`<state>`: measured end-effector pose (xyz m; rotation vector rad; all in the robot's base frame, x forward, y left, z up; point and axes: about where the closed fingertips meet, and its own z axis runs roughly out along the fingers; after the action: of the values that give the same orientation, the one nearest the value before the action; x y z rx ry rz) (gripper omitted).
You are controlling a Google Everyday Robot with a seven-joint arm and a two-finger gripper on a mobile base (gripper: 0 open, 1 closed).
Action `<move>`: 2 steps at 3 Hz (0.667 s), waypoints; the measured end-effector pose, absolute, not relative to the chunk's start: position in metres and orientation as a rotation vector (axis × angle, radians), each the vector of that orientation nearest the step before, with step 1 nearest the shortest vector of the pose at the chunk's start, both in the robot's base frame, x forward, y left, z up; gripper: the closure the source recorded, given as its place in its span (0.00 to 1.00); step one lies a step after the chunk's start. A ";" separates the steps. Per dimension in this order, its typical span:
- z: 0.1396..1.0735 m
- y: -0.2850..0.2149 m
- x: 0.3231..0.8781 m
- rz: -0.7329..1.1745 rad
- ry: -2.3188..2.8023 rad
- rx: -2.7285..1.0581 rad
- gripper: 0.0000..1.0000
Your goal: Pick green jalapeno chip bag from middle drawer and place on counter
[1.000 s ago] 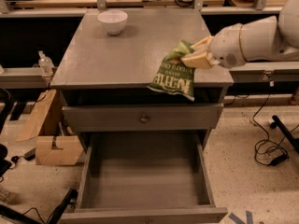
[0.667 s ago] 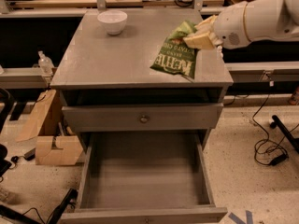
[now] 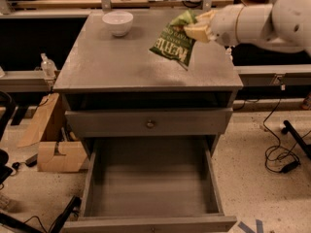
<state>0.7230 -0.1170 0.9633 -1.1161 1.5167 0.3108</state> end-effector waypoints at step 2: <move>0.932 -0.102 0.761 0.296 1.452 -1.073 0.82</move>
Offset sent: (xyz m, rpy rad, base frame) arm 0.0310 0.0110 -0.0232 0.0376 -0.0543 -0.0104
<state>0.7613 -0.1023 0.9320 -1.0734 1.4525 0.2956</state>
